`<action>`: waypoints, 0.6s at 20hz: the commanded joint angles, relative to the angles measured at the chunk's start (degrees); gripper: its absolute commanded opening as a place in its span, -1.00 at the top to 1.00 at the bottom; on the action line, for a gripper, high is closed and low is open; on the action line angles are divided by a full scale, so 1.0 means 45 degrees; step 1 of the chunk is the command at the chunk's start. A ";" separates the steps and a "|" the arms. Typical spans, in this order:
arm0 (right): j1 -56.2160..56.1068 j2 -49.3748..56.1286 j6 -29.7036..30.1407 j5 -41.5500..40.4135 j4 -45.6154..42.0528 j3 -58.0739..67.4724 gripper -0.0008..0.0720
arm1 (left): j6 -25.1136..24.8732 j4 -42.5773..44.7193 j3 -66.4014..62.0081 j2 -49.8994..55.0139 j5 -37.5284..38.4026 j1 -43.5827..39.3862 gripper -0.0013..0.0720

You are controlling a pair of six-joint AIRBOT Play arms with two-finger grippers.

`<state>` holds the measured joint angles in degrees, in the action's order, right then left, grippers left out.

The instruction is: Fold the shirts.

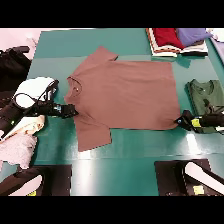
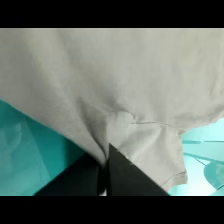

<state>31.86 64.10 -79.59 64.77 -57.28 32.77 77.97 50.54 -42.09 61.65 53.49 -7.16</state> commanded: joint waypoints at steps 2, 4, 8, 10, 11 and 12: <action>-0.1802 0.0228 0.0010 -0.0316 0.0034 0.1025 0.93 | 0.0039 0.0015 -0.0301 -0.0034 0.0087 0.0000 0.89; -0.2390 -0.0743 0.0034 -0.0248 0.0049 0.2171 0.93 | 0.0272 0.0287 -0.1326 -0.0670 0.0170 0.0005 0.90; -0.2851 -0.3259 0.0034 -0.0452 0.0083 0.6504 0.93 | 0.1151 0.2613 -0.5799 -0.3099 0.0534 0.0039 0.89; -0.2822 -0.4133 0.0034 -0.0452 0.0053 0.9228 0.93 | 0.1336 0.3857 -0.8796 -0.3959 0.0583 0.0039 0.89; -0.2822 -0.4449 0.0034 -0.0442 0.0010 1.0637 0.93 | 0.1394 0.4260 -1.0273 -0.4201 0.0578 0.0039 0.90; -0.2827 -0.4682 0.0034 -0.0423 -0.0078 1.1842 0.93 | 0.1447 0.4435 -1.1846 -0.4352 0.0578 0.0039 0.89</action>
<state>19.64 47.66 -79.40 63.16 -57.04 70.91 82.87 63.88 -78.54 46.13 56.03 -7.03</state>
